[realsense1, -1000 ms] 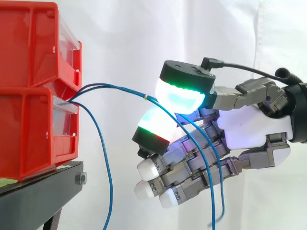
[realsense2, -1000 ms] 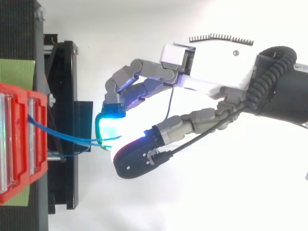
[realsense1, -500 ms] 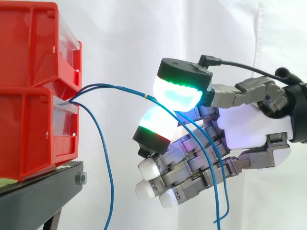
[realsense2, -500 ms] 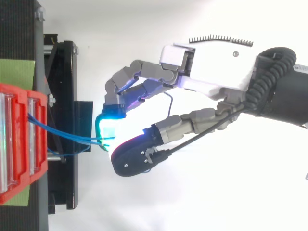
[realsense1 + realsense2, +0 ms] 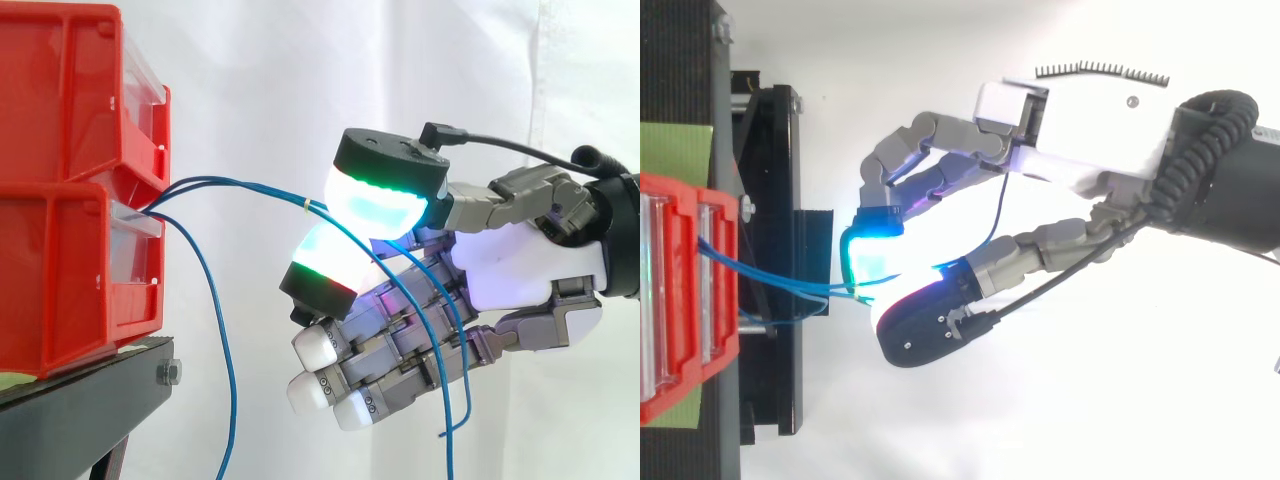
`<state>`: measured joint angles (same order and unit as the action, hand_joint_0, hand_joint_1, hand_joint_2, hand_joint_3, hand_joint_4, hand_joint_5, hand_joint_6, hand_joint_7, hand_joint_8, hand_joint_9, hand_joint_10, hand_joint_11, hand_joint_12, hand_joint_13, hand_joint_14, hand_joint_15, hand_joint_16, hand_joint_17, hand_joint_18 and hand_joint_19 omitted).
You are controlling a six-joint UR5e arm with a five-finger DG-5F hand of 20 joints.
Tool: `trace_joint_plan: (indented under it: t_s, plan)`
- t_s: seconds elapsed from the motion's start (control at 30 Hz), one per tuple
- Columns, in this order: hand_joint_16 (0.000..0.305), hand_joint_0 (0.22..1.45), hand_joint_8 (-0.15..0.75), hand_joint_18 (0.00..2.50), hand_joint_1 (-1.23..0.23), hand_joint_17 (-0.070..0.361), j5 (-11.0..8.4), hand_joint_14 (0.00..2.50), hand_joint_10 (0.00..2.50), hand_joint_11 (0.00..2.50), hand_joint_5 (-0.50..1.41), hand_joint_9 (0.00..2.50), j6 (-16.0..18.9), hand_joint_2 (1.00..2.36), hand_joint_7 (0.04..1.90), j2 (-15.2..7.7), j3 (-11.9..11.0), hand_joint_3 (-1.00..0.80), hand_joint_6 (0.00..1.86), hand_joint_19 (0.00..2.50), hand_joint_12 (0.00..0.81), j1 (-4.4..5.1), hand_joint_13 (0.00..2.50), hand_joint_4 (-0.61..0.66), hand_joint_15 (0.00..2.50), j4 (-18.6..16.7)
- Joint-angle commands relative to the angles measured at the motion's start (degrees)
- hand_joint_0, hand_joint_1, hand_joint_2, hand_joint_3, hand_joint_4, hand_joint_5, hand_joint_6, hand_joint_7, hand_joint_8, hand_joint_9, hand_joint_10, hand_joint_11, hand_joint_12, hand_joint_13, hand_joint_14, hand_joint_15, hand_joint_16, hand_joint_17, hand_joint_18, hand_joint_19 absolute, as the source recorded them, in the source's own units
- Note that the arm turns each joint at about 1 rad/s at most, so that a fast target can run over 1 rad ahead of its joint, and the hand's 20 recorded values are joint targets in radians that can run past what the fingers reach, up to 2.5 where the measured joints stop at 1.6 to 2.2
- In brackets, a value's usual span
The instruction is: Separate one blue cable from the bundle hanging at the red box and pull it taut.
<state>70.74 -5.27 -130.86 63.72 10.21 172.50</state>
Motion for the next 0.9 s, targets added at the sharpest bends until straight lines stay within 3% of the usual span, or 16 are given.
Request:
trace_joint_plan:
  t_s: [0.0,0.43,0.5,0.63,0.73,0.87]
  plan:
    - [0.031,0.72,0.247,0.51,-0.95,0.070,0.10,0.01,0.02,0.64,-0.23,0.81,0.0,1.00,0.96,0.0,0.0,-0.50,0.94,0.24,0.265,-0.10,0.69,0.07,0.24,-0.1]
    - [0.033,0.53,0.250,0.53,-1.08,0.074,0.01,0.01,0.02,0.67,-0.22,0.84,0.0,1.00,0.97,0.0,0.0,-0.50,0.94,0.26,0.276,-0.28,0.72,0.09,0.28,-0.4]
    - [0.036,0.48,0.262,0.54,-1.02,0.080,0.01,0.01,0.02,0.66,-0.22,0.84,0.0,1.00,0.93,0.0,0.0,-0.50,0.93,0.27,0.290,-0.28,0.72,0.10,0.28,-0.3]
    - [0.039,0.45,0.288,0.55,-0.77,0.088,0.01,0.01,0.02,0.65,-0.21,0.88,0.0,1.00,0.86,0.0,0.0,-0.50,0.92,0.28,0.307,-0.28,0.74,0.13,0.27,-0.4]
    - [0.036,0.49,0.281,0.53,-0.63,0.082,0.01,0.01,0.02,0.65,-0.21,0.89,0.0,1.00,0.88,0.0,0.0,-0.50,0.89,0.29,0.297,-0.28,0.73,0.11,0.28,-0.4]
    - [0.034,0.54,0.270,0.51,-0.55,0.076,0.01,0.01,0.02,0.65,-0.20,0.89,0.0,1.00,0.93,0.0,0.0,-0.50,0.88,0.31,0.284,-0.28,0.71,0.09,0.30,-0.4]
